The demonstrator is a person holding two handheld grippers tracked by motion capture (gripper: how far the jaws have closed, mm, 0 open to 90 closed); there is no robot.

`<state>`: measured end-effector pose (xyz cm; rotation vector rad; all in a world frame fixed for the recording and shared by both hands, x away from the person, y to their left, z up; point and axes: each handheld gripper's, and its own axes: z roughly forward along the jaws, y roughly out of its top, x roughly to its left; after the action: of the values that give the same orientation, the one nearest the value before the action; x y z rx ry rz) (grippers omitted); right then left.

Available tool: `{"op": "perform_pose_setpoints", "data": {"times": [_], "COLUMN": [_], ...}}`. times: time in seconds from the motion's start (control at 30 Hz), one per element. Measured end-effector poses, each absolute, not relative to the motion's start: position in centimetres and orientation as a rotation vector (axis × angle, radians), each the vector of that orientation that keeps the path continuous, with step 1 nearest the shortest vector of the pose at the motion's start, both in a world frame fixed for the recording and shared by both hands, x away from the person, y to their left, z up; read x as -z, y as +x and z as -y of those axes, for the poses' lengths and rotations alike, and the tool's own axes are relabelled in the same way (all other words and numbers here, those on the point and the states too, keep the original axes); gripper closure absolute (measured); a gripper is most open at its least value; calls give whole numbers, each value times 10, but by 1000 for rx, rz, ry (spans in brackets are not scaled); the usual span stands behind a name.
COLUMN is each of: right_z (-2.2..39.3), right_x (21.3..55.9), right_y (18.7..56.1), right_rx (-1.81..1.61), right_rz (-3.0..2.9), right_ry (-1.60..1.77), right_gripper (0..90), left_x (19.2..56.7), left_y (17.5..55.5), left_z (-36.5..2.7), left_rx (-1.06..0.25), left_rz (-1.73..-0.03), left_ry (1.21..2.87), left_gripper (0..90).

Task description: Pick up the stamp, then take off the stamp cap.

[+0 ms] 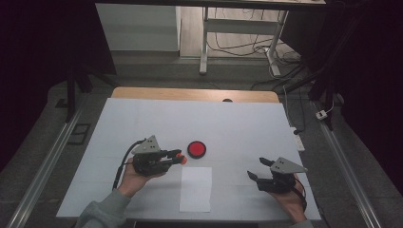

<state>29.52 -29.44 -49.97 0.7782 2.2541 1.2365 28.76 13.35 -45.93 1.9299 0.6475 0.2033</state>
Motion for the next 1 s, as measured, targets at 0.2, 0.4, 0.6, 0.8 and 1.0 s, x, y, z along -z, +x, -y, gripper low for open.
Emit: {"op": "perform_pose_setpoints", "data": {"times": [0.2,0.4,0.6,0.8,1.0], "right_z": [294,294,294,295,294], "right_x": [501,501,500,500,500], "right_y": [296,295,296,296,295], "right_rx": [-1241,-1238,-1229,-1232,-1235], "right_rz": [-2256,-2258,-2261,-2258,-2257], "right_ry": [780,780,778,781,781], "right_gripper": [288,289,290,290,291], "left_x": [462,464,465,465,464], "left_y": [290,292,292,293,293], "left_z": [-123,-110,-104,-105,-106], "left_rx": [-190,-174,-166,-168,-172], "left_rz": [-638,-618,-610,-612,-614], "left_ry": [1946,1966,1971,1973,1970], "left_gripper": [717,717,717,717,717]}}
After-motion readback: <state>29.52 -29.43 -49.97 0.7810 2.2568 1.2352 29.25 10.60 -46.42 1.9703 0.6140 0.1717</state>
